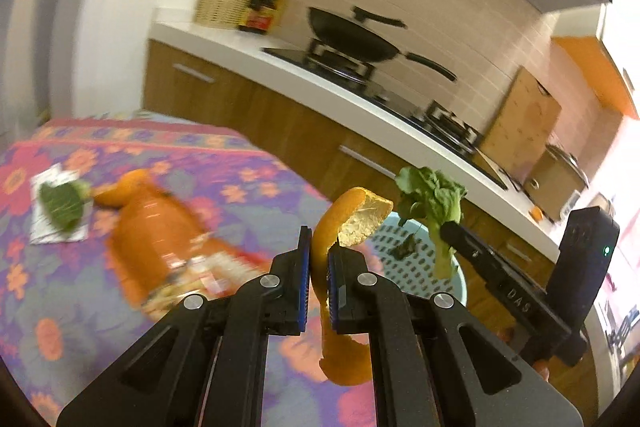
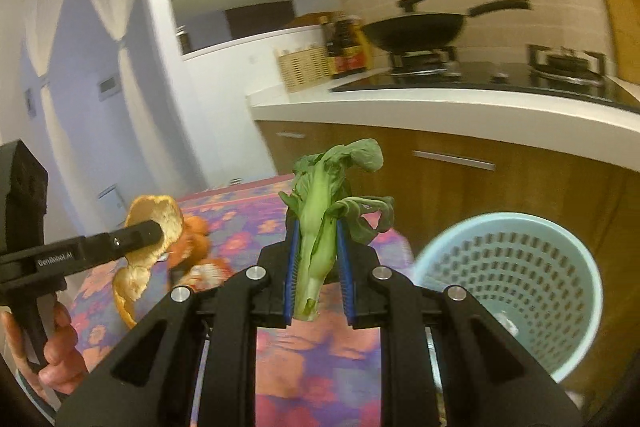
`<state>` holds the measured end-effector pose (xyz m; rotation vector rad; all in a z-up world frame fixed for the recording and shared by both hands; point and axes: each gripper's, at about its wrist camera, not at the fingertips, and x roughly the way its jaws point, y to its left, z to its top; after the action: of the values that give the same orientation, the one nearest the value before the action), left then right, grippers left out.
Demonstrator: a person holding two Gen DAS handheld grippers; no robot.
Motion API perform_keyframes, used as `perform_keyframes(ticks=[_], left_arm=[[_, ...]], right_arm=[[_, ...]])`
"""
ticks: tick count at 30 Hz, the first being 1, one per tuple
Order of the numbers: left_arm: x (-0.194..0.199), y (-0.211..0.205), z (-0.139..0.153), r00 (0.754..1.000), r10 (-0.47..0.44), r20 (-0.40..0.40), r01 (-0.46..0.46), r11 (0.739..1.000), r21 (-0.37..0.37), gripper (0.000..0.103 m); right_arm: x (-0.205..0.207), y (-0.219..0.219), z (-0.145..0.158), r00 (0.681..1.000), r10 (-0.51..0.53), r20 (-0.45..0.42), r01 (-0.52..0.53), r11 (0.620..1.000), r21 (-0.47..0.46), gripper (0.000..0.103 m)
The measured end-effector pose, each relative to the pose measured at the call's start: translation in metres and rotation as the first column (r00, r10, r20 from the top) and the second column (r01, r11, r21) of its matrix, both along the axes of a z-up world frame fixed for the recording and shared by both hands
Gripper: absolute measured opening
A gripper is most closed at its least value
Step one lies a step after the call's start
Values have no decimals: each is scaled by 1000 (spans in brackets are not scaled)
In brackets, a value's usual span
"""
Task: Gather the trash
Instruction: 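Carry leaf and peel over the wastebasket and lower them toward its opening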
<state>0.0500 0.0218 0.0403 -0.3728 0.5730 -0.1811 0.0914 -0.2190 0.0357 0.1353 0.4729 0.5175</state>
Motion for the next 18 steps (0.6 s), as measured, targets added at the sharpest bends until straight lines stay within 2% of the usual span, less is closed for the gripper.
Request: perform_keyframes(ticks=[7, 11, 18], left_arm=[[52, -67, 3, 994, -106, -13, 106, 994, 17, 5], [77, -103, -11, 987, -150, -50, 152, 988, 28, 5], [116, -159, -40, 967, -217, -135, 226, 973, 51, 5]], right_arm=[[13, -62, -16, 992, -121, -46, 122, 992, 14, 15], [22, -95, -28, 980, -179, -83, 182, 983, 23, 15], [40, -128, -62, 953, -236, -188, 241, 971, 0, 15]])
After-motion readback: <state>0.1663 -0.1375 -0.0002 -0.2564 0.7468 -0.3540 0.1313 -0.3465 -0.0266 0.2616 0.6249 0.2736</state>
